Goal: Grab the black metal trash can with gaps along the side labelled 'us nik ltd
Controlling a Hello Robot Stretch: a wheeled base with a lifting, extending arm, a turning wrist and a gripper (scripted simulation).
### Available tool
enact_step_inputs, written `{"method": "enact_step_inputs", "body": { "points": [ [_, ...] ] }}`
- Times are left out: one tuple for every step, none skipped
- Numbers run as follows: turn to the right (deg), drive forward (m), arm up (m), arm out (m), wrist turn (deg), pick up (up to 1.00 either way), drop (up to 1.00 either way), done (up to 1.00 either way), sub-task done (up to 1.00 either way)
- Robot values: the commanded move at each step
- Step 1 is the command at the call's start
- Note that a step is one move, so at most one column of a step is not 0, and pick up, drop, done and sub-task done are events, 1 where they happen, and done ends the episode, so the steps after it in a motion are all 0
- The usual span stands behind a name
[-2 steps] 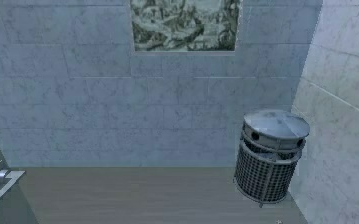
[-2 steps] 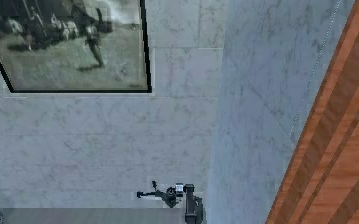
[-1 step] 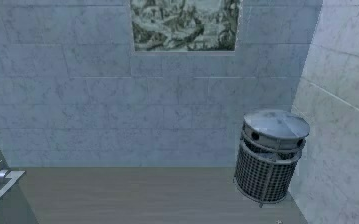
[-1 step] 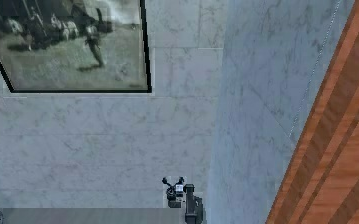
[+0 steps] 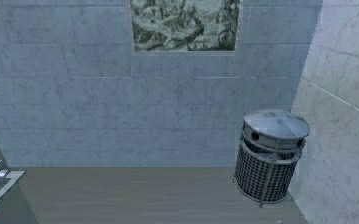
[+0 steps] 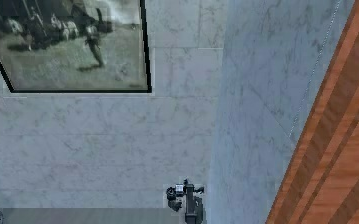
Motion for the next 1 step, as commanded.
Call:
{"method": "enact_step_inputs", "body": {
  "points": [
    [0.0,0.00,-0.30,0.00,0.0,0.00,0.00,0.00,0.00]
  ]
}}
